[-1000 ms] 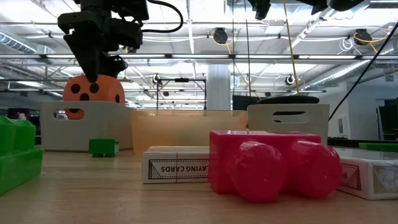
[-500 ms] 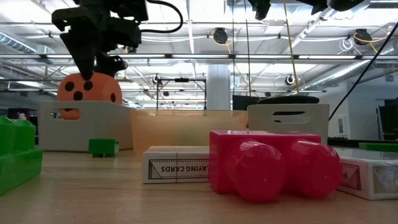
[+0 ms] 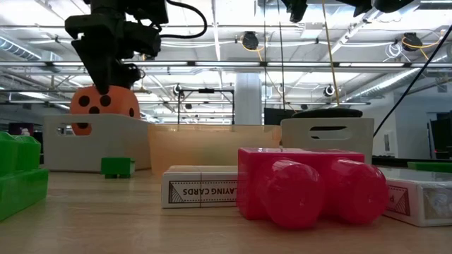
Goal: Pick & Place Toys
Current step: Put the orange dice into the left gray bin
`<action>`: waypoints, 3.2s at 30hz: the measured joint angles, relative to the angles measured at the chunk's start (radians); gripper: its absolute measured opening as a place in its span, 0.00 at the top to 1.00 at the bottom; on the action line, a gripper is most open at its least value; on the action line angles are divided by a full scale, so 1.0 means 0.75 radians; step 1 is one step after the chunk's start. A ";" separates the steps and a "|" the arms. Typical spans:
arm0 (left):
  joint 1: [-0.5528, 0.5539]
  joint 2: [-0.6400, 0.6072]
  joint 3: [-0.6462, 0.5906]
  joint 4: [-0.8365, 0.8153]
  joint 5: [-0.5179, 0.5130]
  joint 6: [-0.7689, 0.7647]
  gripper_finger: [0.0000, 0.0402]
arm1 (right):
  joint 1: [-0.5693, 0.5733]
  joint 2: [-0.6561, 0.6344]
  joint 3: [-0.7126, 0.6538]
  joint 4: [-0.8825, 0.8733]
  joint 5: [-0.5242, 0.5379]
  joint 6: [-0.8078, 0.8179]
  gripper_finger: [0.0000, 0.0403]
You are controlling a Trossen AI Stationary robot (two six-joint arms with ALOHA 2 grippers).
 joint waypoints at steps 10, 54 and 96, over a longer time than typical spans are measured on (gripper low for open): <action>0.000 0.000 0.001 -0.012 0.022 -0.078 0.05 | 0.000 0.000 0.000 0.000 0.000 -0.009 0.03; 0.044 0.107 0.001 0.082 0.044 -0.023 0.02 | 0.000 0.001 0.000 -0.077 0.000 -0.070 0.03; 0.112 0.209 0.000 0.195 0.115 -0.010 0.00 | 0.001 -0.001 -0.001 -0.097 -0.006 -0.082 0.03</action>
